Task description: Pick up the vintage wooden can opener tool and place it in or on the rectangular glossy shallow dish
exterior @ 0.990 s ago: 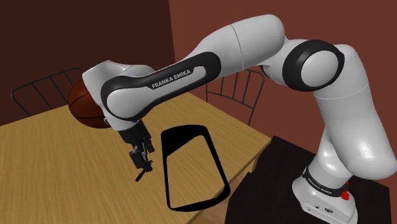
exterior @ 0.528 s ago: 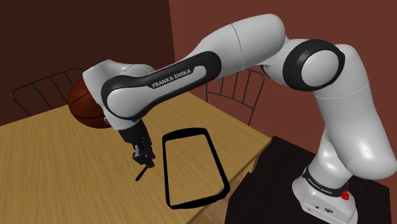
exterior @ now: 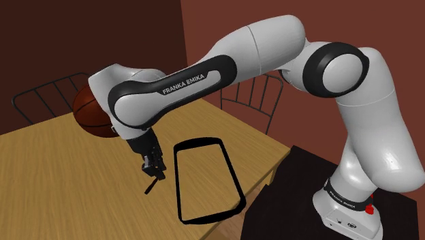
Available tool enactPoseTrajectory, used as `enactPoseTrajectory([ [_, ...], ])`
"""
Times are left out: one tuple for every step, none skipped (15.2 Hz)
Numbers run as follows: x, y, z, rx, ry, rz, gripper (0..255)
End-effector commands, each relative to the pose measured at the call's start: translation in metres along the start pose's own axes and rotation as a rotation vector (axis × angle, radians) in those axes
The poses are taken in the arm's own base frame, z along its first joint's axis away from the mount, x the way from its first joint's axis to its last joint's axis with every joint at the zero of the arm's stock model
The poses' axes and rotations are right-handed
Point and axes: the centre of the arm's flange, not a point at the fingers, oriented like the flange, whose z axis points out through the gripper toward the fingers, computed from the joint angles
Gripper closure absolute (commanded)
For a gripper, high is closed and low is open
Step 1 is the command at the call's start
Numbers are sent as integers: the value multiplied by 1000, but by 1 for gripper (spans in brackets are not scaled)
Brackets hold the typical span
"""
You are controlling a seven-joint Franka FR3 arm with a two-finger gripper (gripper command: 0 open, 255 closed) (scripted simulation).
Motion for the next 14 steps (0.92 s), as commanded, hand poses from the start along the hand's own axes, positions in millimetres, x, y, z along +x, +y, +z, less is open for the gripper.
enactPoseTrajectory([
  [-1, -1, -3, 2, -3, -1, 255],
  [-2, -2, -8, 2, -3, -1, 255],
  [-3, -3, -13, 2, -3, -1, 255],
  [-4, -4, -18, 2, -3, -1, 255],
  [-5, -5, -23, 2, -3, -1, 255],
  [-7, -6, -28, 2, -3, -1, 255],
  [-8, -6, -33, 2, -3, -1, 255],
  [-9, -7, -38, 2, -3, -1, 255],
  [-10, -8, -44, 2, -3, -1, 255],
  [-11, -9, -49, 2, -3, -1, 255],
  [-12, -10, -54, 2, -3, -1, 255],
  [-14, -10, -59, 2, -3, -1, 255],
  [-15, -11, -64, 2, -3, -1, 255],
  [-16, -12, -69, 2, -3, -1, 255],
])
